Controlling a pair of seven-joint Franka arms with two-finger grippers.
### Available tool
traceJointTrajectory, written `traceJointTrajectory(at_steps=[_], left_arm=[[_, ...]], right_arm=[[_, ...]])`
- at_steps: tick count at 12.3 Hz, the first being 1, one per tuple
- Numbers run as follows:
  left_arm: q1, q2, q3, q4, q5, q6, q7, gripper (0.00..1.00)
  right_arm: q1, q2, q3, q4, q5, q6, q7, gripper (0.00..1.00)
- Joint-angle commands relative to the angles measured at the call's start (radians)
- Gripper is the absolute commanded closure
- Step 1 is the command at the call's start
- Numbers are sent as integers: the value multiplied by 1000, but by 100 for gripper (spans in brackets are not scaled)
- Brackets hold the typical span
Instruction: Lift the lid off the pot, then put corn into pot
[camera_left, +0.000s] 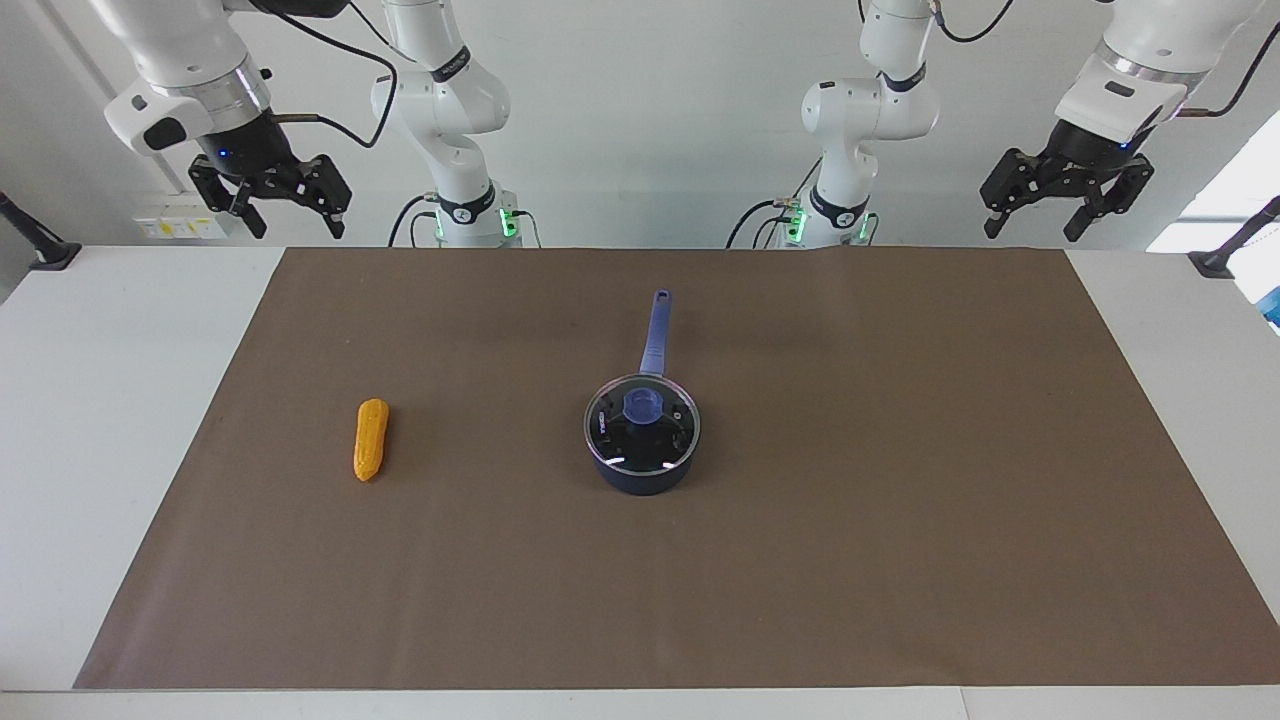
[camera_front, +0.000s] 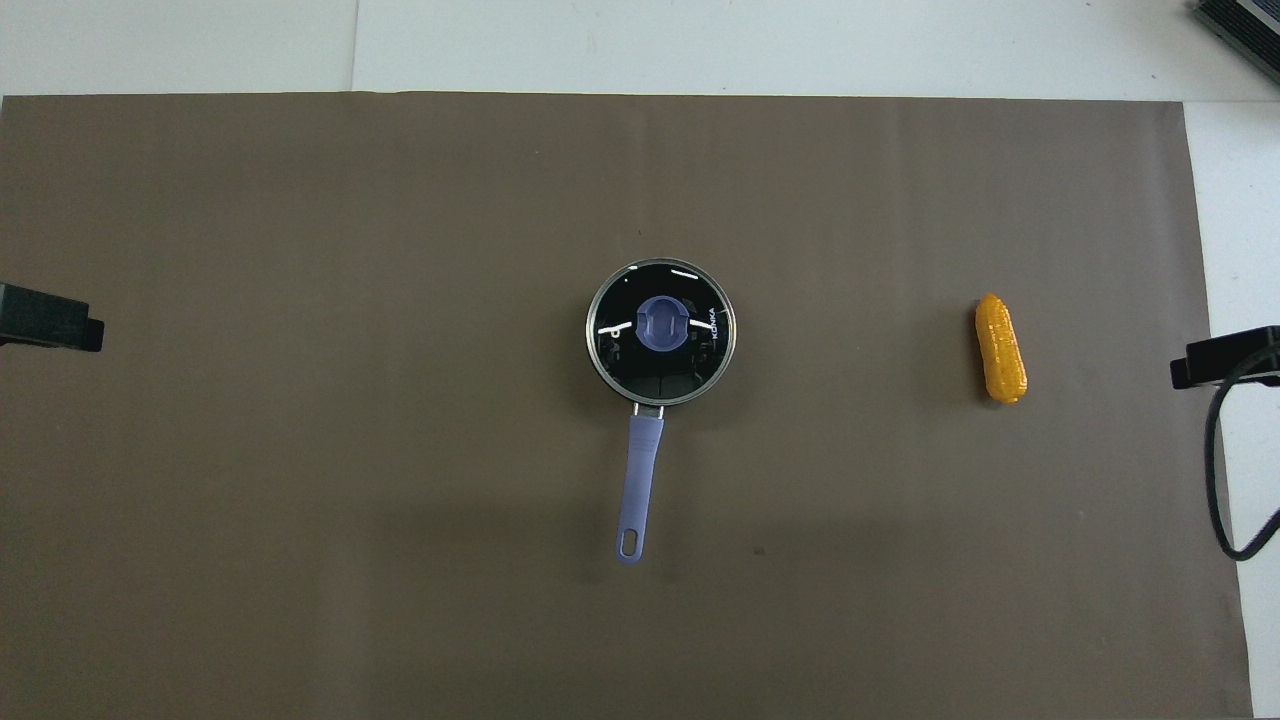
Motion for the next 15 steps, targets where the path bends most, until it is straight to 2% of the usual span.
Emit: traceJointTrajectory(at_steps=[1, 4, 8, 11, 13, 15], left_arm=[[-11, -9, -12, 3, 16, -19, -30, 0], [-14, -9, -14, 3, 6, -22, -39, 0], [-22, -9, -23, 1, -15, -9, -33, 0], [-31, -5, -23, 1, -17, 30, -24, 0], [-54, 1, -23, 1, -17, 45, -27, 0], [-77, 7, -23, 1, -17, 67, -25, 0]], right_arm=[[-29, -16, -2, -21, -14, 4, -19, 0], [-22, -25, -1, -59, -14, 96, -18, 0], [-17, -27, 4, -85, -14, 110, -12, 0], [-26, -27, 4, -183, -15, 205, -13, 0], [-31, -5, 4, -292, -15, 347, -19, 0], [-31, 59, 4, -354, -15, 488, -22, 0]])
